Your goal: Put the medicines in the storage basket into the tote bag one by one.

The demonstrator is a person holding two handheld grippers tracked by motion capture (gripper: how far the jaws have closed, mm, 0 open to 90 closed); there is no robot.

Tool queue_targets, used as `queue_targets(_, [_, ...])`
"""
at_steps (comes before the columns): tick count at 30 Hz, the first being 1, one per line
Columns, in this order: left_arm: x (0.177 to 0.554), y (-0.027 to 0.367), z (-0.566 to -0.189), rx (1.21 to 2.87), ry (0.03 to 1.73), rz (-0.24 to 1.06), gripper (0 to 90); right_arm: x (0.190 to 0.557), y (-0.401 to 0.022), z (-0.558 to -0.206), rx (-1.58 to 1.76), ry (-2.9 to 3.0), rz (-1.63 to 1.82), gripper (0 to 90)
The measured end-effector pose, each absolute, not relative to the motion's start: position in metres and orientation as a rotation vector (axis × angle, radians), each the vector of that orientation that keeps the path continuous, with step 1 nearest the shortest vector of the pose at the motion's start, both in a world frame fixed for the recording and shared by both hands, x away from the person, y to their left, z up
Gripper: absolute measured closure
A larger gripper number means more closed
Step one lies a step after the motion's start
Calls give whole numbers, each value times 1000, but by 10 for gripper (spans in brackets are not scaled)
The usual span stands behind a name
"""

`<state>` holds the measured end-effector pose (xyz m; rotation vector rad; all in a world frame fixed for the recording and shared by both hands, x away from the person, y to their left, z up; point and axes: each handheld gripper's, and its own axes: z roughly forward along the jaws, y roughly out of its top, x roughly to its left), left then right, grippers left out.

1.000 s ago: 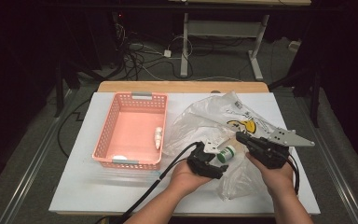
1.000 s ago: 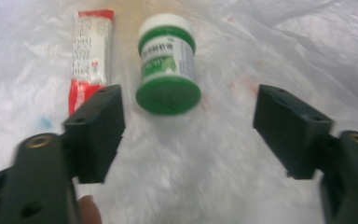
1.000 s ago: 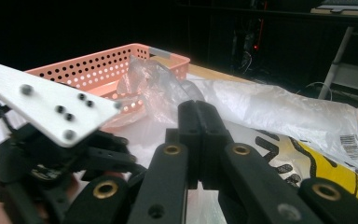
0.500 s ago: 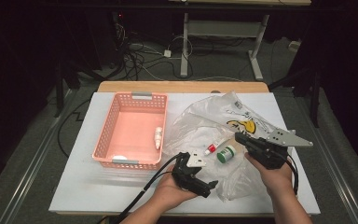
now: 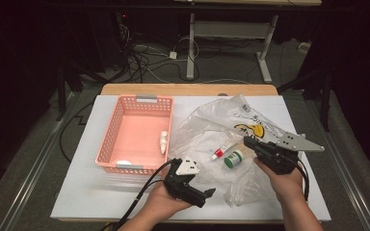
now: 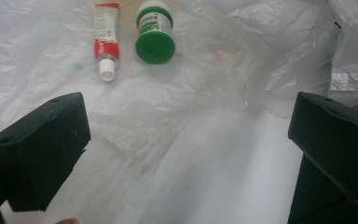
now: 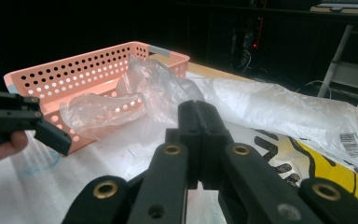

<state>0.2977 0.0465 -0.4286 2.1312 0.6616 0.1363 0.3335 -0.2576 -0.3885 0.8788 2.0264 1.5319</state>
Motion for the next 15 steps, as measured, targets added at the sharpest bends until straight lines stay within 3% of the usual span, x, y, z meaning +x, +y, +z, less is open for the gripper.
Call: queue_targets(15, [295, 96, -412, 2071, 742, 196, 0, 333, -258, -388, 880, 2028, 1531, 900])
